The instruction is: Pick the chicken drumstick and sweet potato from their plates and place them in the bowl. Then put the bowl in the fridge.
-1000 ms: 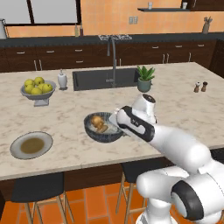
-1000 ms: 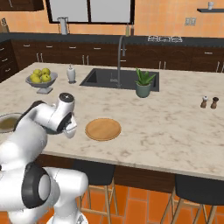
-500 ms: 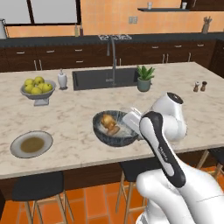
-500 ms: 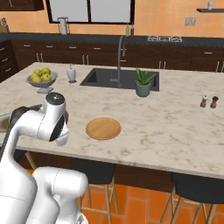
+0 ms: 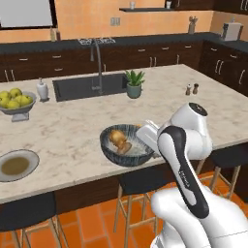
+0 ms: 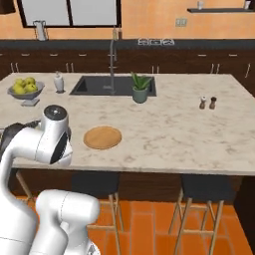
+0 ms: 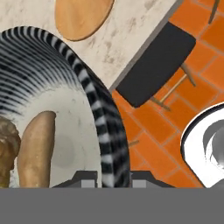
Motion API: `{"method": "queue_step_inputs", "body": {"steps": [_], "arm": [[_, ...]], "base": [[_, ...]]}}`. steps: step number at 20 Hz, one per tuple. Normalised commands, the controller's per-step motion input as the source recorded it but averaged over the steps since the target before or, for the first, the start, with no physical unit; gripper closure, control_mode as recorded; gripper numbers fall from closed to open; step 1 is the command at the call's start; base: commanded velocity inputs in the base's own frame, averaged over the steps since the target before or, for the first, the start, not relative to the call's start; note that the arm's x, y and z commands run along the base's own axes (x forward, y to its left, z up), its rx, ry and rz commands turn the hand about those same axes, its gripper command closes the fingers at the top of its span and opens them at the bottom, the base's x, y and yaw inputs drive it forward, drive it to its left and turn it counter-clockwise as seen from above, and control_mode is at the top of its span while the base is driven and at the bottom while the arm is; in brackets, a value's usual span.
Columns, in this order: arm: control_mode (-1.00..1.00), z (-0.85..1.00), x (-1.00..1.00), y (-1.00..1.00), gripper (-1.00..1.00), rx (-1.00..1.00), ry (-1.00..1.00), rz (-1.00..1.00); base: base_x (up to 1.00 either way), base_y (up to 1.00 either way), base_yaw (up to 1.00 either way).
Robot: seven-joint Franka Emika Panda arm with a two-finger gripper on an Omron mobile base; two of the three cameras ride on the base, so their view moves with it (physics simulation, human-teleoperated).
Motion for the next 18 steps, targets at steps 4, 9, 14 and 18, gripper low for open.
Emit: {"method": "queue_step_inputs", "body": {"steps": [4,9,14,18], "arm": [[1.0,0.0,0.0,0.0,1.0,0.0,0.0,0.0],[1.0,0.0,0.0,0.0,1.0,0.0,0.0,0.0],[1.0,0.0,0.0,0.0,1.0,0.0,0.0,0.0],[1.0,0.0,0.0,0.0,1.0,0.0,0.0,0.0]], "base": [[0.0,0.0,-0.8],[0.0,0.06,-0.88],[0.0,0.02,-0.88],[0.11,-0.24,-0.77]]}}
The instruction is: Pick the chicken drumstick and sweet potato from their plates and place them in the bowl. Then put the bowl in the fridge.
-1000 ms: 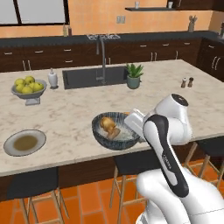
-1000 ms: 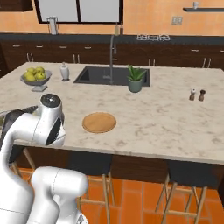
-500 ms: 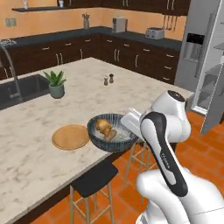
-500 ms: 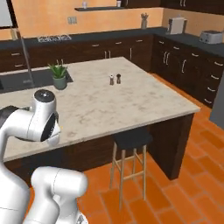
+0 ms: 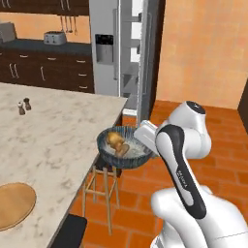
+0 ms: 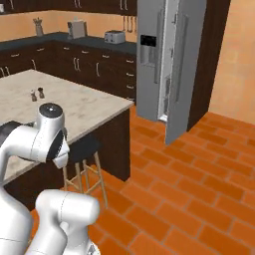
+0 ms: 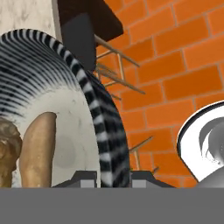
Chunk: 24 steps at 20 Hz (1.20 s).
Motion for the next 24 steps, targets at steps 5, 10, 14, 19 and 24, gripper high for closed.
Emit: {"method": "queue_step_inputs", "body": {"steps": [5,10,14,19,24], "arm": [[1.0,0.0,0.0,0.0,1.0,0.0,0.0,0.0],[1.0,0.0,0.0,0.0,1.0,0.0,0.0,0.0],[1.0,0.0,0.0,0.0,1.0,0.0,0.0,0.0],[1.0,0.0,0.0,0.0,1.0,0.0,0.0,0.0],[1.0,0.0,0.0,0.0,1.0,0.0,0.0,0.0]], "base": [[0.39,-0.91,-0.38],[0.57,-0.84,-0.09],[1.0,-0.72,0.17],[1.0,-0.74,0.38],[1.0,-0.58,0.47]]}}
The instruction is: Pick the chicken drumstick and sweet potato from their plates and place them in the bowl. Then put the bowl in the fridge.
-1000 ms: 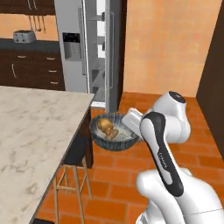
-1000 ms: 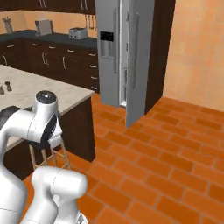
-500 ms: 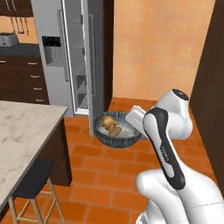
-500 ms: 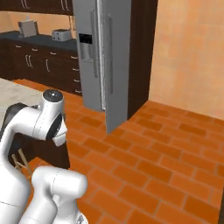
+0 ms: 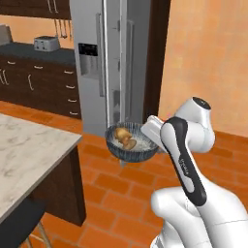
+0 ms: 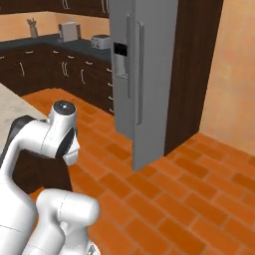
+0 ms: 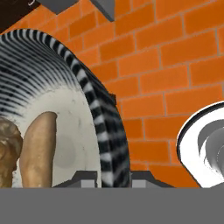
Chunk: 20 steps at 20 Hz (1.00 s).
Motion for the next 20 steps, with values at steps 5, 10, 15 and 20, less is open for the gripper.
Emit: {"method": "queue_step_inputs", "body": {"steps": [5,10,15,20], "arm": [[1.0,0.0,0.0,0.0,1.0,0.0,0.0,0.0],[1.0,0.0,0.0,0.0,1.0,0.0,0.0,0.0],[1.0,0.0,0.0,0.0,1.0,0.0,0.0,0.0],[1.0,0.0,0.0,0.0,1.0,0.0,0.0,0.0]], "base": [[0.99,-0.6,0.51],[0.87,-0.57,0.57],[0.76,-0.51,0.61],[0.8,-0.27,0.45]]}}
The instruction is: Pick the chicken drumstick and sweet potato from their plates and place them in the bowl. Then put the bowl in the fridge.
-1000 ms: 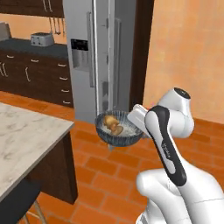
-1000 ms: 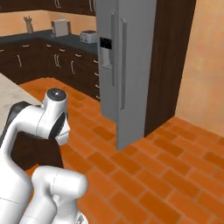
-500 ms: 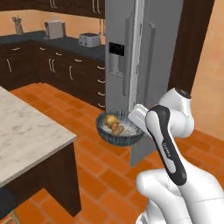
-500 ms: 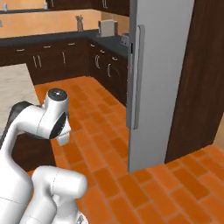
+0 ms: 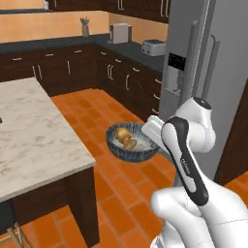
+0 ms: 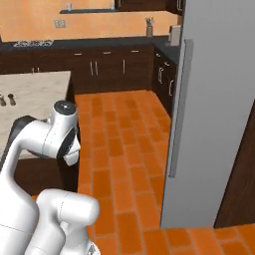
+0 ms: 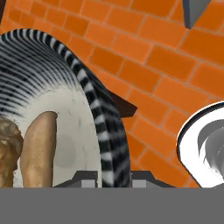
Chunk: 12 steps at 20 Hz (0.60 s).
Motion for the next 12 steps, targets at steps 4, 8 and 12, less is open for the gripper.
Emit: {"method": "queue_step_inputs", "body": {"steps": [4,8,12], "arm": [[1.0,0.0,0.0,0.0,1.0,0.0,0.0,0.0],[1.0,0.0,0.0,0.0,1.0,0.0,0.0,0.0],[1.0,0.0,0.0,0.0,1.0,0.0,0.0,0.0]], "base": [[0.75,-0.19,0.25],[0.61,-0.24,0.18],[0.8,-0.29,0.19]]}}
